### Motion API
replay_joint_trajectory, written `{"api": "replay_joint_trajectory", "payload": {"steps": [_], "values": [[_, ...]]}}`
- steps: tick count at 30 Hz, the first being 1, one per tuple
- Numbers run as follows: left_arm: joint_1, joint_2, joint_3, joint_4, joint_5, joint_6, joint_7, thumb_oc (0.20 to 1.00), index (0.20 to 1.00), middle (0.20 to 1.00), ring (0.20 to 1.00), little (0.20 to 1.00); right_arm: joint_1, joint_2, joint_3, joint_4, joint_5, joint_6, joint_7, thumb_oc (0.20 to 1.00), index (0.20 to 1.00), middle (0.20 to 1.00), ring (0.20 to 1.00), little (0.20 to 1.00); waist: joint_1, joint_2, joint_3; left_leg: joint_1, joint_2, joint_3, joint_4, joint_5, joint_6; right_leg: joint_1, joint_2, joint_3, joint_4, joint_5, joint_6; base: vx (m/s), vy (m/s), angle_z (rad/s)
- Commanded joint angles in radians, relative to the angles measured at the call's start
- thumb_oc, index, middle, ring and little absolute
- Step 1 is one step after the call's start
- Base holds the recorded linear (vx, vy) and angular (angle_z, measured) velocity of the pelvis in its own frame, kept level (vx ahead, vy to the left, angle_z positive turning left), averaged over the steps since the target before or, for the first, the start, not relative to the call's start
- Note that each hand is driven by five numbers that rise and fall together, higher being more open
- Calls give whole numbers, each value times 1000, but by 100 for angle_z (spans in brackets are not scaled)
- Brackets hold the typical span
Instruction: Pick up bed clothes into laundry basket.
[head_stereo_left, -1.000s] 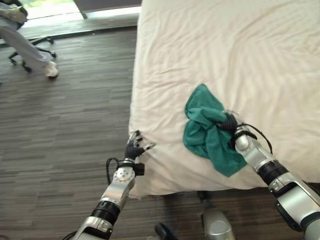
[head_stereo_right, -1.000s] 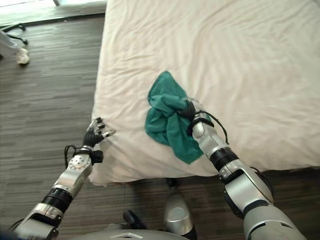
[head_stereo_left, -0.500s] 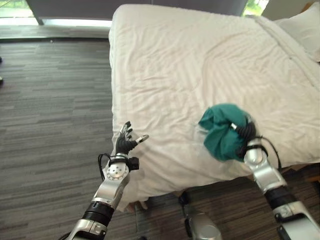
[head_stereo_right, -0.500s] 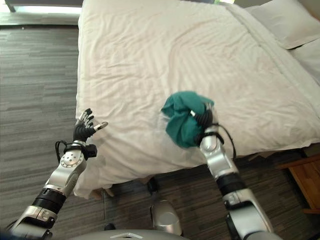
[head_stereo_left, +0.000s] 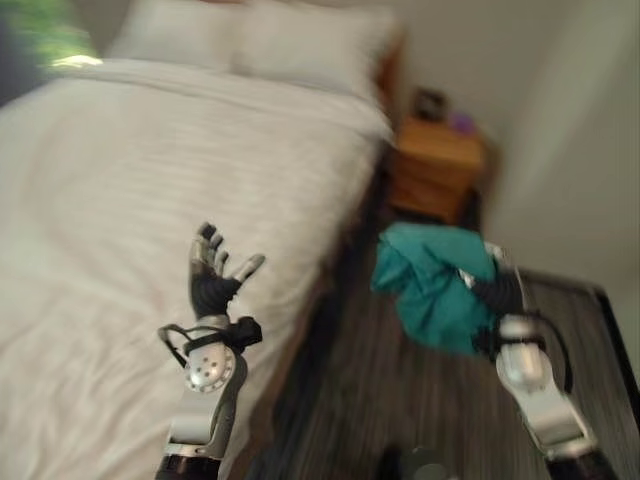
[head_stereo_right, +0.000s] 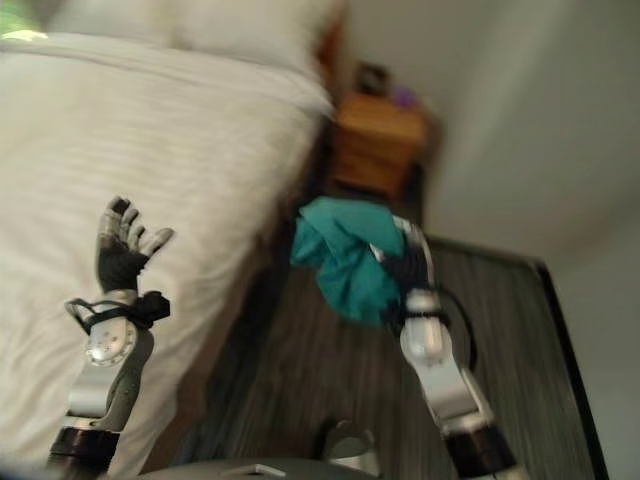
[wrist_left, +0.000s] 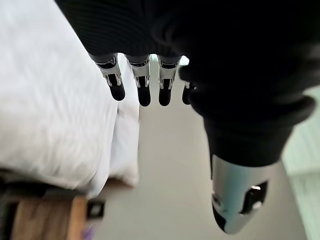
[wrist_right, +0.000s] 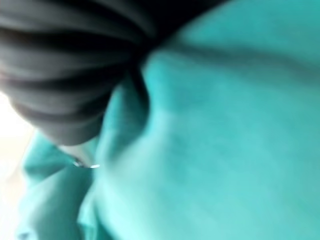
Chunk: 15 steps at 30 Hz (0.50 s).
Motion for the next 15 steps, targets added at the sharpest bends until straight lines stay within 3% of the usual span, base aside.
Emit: {"api": "replay_joint_trajectory", "payload": {"steps": [1, 3, 4, 6, 7, 8, 9, 10, 11, 12, 13, 14, 15], "values": [[-101, 1, -57, -71, -21, -74, -39, 1000, 1000, 1000, 1000, 1000, -40, -101, -128, -77, -19, -69, -12, 200, 200, 200, 200, 200, -62, -24, -60, -25, 57, -26, -158, 265, -93, 166, -72, 192, -251, 216, 150, -7, -345, -115], [-106, -13, -69, -57, -35, -92, -41, 1000, 1000, 1000, 1000, 1000, -6, -128, -167, -97, -17, -86, -17, 200, 200, 200, 200, 200, -102, -2, -62, -15, 94, -13, -124, 291, -127, 162, -31, 232, -301, 196, 143, -4, -257, -106], [-107, -15, -70, -54, -35, -95, -42, 1000, 1000, 1000, 1000, 1000, -2, -131, -168, -100, -16, -86, -16, 200, 200, 200, 200, 200, -97, 2, -63, -14, 101, -10, -119, 291, -131, 163, -25, 235, -305, 197, 140, 40, -183, -78], [-112, -24, -83, -66, -77, -118, -55, 1000, 1000, 1000, 1000, 1000, 22, -147, -204, -105, 4, -97, -29, 200, 200, 200, 200, 200, -113, 25, -49, -21, 157, -20, -16, 346, -193, 173, 38, 305, -346, 166, 121, 121, -213, -71], [-122, -27, -93, -62, -85, -124, -58, 1000, 1000, 1000, 1000, 1000, 21, -156, -212, -99, 2, -102, -36, 200, 200, 200, 200, 200, -105, 36, -38, -33, 183, -66, 47, 378, -219, 180, 69, 336, -363, 145, 104, 136, -266, -99], [-139, -33, -108, -45, -101, -137, -37, 1000, 1000, 1000, 1000, 1000, 20, -170, -206, -83, 0, -115, -51, 200, 200, 200, 200, 200, -63, 36, -5, -101, 147, -291, 158, 390, -219, 191, 100, 402, -378, 134, 82, 80, -232, -121], [-144, -41, -115, -31, -99, -148, -37, 1000, 1000, 1000, 1000, 1000, 22, -168, -209, -71, -4, -121, -55, 200, 200, 200, 200, 200, -47, 28, 6, -142, 117, -399, 202, 354, -208, 195, 106, 426, -390, 138, 74, 48, -181, -146], [-145, -41, -116, -30, -99, -148, -37, 1000, 1000, 1000, 1000, 1000, 22, -168, -210, -70, -4, -121, -55, 200, 200, 200, 200, 200, -49, 29, 6, -146, 119, -402, 205, 352, -208, 195, 107, 423, -391, 138, 74, -83, -85, -152], [-137, -51, -123, -22, -101, -159, -43, 1000, 1000, 1000, 1000, 1000, 26, -165, -210, -53, -9, -123, -62, 200, 200, 200, 200, 200, -31, 17, 18, -175, 72, -471, 221, 321, -161, 179, 100, 447, -388, 160, 67, -44, 15, -166], [-130, -67, -146, -14, -114, -161, -74, 1000, 1000, 1000, 1000, 1000, 34, -174, -212, -33, -42, -116, -72, 200, 200, 200, 200, 200, -2, 24, 41, -224, -47, -702, 178, 216, -114, 164, 106, 549, -379, 162, 77, -51, 19, -139], [-131, -67, -146, -14, -115, -161, -74, 1000, 1000, 1000, 1000, 1000, 34, -174, -212, -34, -43, -116, -72, 200, 200, 200, 200, 200, -1, 22, 38, -226, -52, -700, 173, 221, -111, 160, 102, 549, -378, 165, 78, 83, 76, -131], [-130, -72, -149, -7, -119, -161, -75, 1000, 1000, 1000, 1000, 1000, 37, -179, -208, -29, -59, -113, -74, 200, 200, 200, 200, 200, 5, 33, 44, -224, -89, -775, 129, 182, -100, 159, 113, 587, -380, 163, 84, 102, 72, -175], [-181, -115, -236, -52, -96, -157, -73, 1000, 1000, 1000, 1000, 1000, 31, -181, -186, -15, -81, -97, -74, 200, 200, 200, 200, 200, 12, 39, 44, -214, -137, -847, 56, 147, -84, 148, 119, 637, -377, 164, 91, 168, 109, -171]]}}
